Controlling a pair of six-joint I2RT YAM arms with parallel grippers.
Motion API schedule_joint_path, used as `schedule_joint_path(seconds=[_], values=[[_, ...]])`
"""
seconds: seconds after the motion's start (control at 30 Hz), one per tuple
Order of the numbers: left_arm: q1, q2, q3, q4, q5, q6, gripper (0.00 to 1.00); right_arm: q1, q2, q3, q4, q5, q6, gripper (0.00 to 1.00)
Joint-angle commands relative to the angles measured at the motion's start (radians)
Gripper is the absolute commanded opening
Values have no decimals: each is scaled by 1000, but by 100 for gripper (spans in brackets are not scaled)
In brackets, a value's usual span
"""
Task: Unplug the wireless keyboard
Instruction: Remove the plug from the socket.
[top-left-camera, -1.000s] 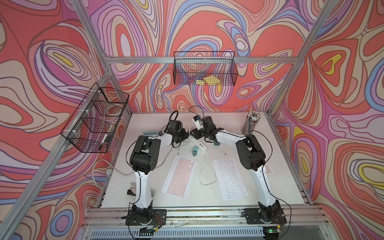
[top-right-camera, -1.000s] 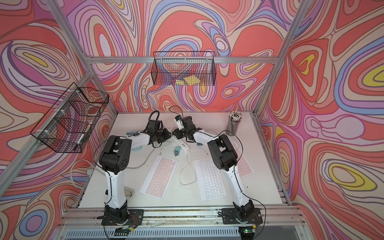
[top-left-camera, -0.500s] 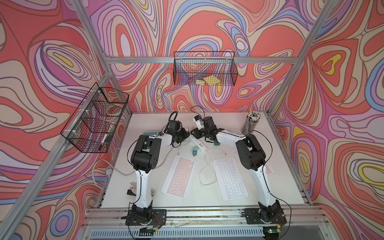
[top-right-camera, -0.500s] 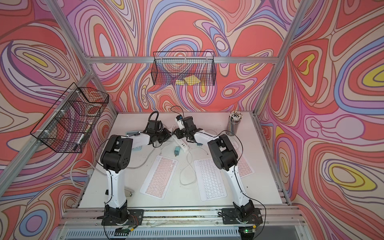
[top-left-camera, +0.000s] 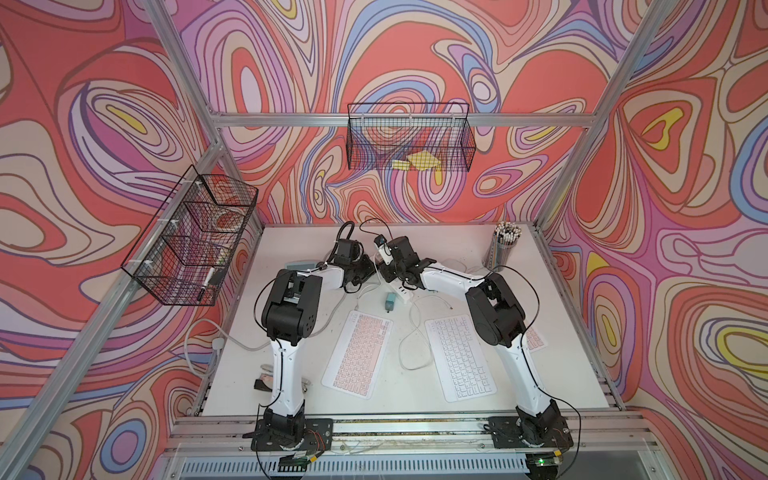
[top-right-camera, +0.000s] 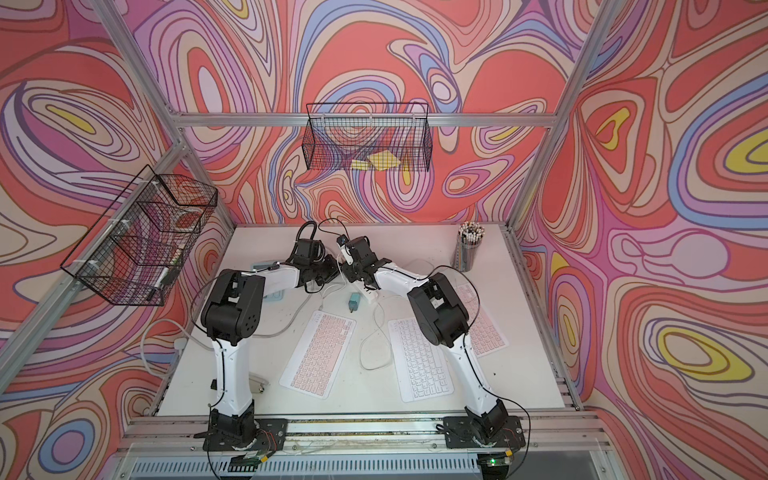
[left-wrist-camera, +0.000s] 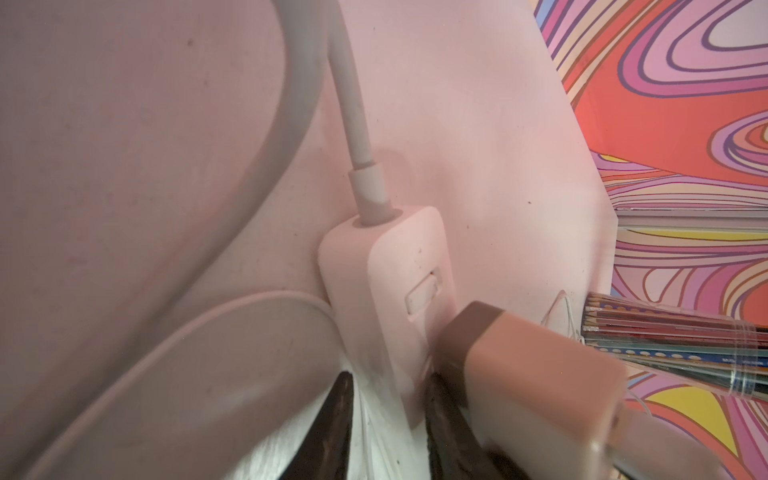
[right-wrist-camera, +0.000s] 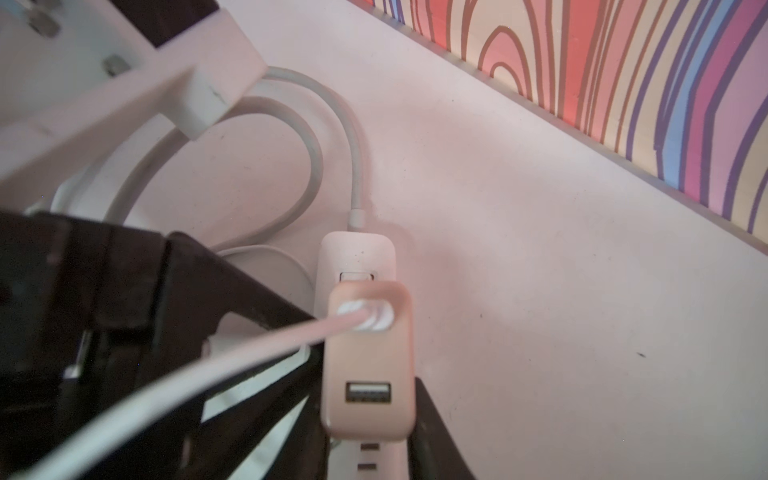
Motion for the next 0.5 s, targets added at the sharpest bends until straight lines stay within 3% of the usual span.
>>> schedule_joint_path(seconds=[0.0, 0.2, 0.47], values=[[-7, 108, -20, -138, -109, 7, 31, 71, -15, 33, -56, -107, -30, 6], [-6, 106, -25, -133, -106, 9, 31, 11, -36, 25, -54, -237, 90, 6], [7, 39, -63, -80, -66, 30, 32, -61, -99, -72, 1, -317, 174, 6]])
